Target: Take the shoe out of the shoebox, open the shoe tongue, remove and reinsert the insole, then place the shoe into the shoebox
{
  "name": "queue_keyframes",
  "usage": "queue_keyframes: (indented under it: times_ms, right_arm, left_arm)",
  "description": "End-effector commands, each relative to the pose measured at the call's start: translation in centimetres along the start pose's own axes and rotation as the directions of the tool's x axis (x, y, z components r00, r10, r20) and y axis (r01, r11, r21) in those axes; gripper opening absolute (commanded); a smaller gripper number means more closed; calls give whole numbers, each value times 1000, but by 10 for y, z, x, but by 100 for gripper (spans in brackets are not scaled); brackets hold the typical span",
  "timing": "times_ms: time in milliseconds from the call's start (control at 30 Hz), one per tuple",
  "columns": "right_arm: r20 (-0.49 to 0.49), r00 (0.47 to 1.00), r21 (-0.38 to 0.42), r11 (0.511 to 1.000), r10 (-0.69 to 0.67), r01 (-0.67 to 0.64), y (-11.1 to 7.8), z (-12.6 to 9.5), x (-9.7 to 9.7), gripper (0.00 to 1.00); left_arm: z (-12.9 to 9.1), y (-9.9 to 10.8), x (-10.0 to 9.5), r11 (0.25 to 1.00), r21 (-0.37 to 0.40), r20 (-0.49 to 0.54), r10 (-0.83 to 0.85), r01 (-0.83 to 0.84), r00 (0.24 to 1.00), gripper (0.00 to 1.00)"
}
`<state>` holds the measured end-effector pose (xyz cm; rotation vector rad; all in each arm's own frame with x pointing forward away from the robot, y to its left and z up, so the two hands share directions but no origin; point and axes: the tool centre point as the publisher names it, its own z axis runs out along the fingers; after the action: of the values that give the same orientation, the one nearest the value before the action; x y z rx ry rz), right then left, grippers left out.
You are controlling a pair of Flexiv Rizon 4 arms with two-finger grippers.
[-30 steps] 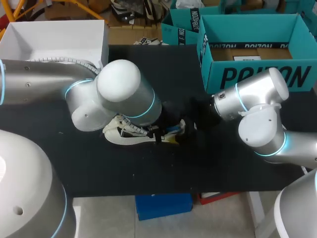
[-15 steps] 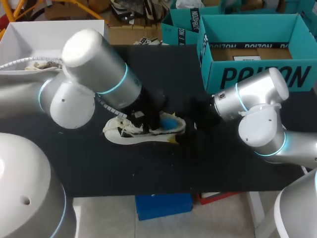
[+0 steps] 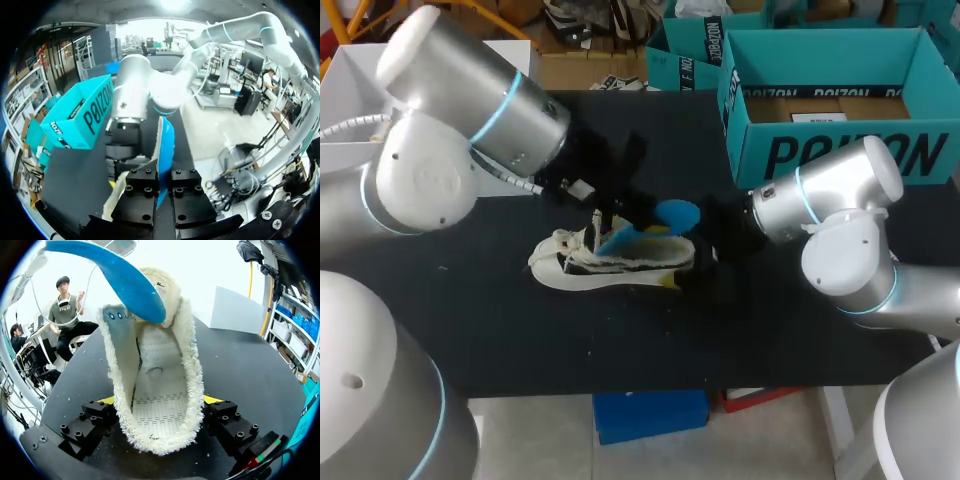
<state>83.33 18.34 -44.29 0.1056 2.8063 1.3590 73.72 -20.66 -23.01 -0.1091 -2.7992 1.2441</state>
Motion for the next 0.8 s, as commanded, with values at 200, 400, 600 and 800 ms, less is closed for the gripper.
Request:
queue_keyframes:
  times_ms: [200,400,600,800]
  right_arm:
    - [0,1000,2,1000,1,-1,-1,2,-2,0]
    - [0,1000,2,1000,1,-1,-1,2,-2,0]
    - [0,1000,2,1000,1,-1,-1,2,-2,0]
    - [0,1000,2,1000,1,-1,-1,2,-2,0]
  left_arm:
    - [-77,-34,9,969,247,-170,41,2,985,0]
    - [-77,-34,9,969,247,-170,41,2,985,0]
    - [-77,-34,9,969,247,-170,41,2,985,0]
    - [-77,-34,9,969,247,-170,41,2,985,0]
